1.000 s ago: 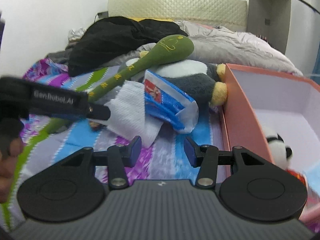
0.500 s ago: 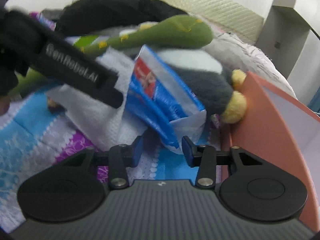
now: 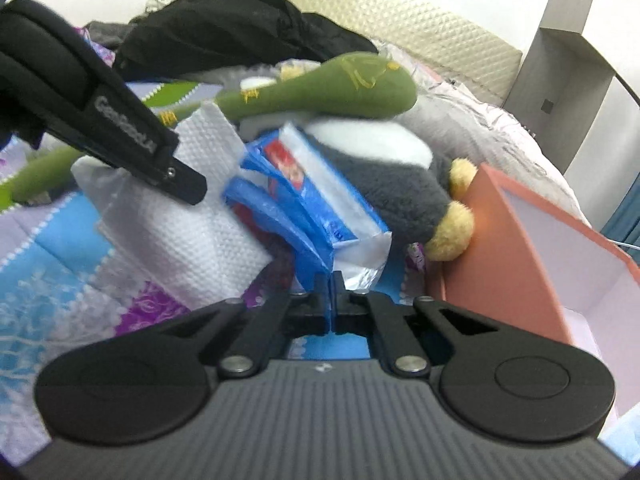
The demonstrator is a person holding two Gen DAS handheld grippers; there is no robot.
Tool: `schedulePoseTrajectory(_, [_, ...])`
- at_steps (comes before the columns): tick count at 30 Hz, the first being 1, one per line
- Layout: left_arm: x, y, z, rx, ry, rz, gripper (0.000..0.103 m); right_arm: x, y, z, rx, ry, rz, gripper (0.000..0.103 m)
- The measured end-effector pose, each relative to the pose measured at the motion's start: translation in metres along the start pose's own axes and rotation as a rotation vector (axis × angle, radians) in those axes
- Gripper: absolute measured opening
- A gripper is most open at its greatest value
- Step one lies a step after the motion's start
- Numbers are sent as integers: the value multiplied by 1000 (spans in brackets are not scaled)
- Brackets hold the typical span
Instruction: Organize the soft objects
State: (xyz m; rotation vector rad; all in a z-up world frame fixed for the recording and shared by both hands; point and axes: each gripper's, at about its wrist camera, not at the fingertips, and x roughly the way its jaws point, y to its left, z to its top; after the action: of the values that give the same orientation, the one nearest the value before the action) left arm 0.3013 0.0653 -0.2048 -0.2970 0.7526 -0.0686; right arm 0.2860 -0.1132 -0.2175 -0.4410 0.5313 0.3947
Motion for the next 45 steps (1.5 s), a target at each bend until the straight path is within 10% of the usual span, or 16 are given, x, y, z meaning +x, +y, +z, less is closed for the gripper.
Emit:
schedulePoseTrajectory(19, [-125, 2, -87, -193, -26, 0, 7, -139, 10, -23, 88, -10, 88, 4])
schedulePoseTrajectory(36, [-104, 3, -115, -98, 148, 116, 10, -145, 6, -70, 282, 101, 198, 7])
schedulePoseTrajectory(40, [-106, 4, -112, -100, 153, 124, 46, -145, 3, -71, 297, 94, 215, 10])
schedulePoseTrajectory(45, [-114, 2, -111, -76, 140, 128, 55, -148, -3, -72, 331, 55, 221, 63])
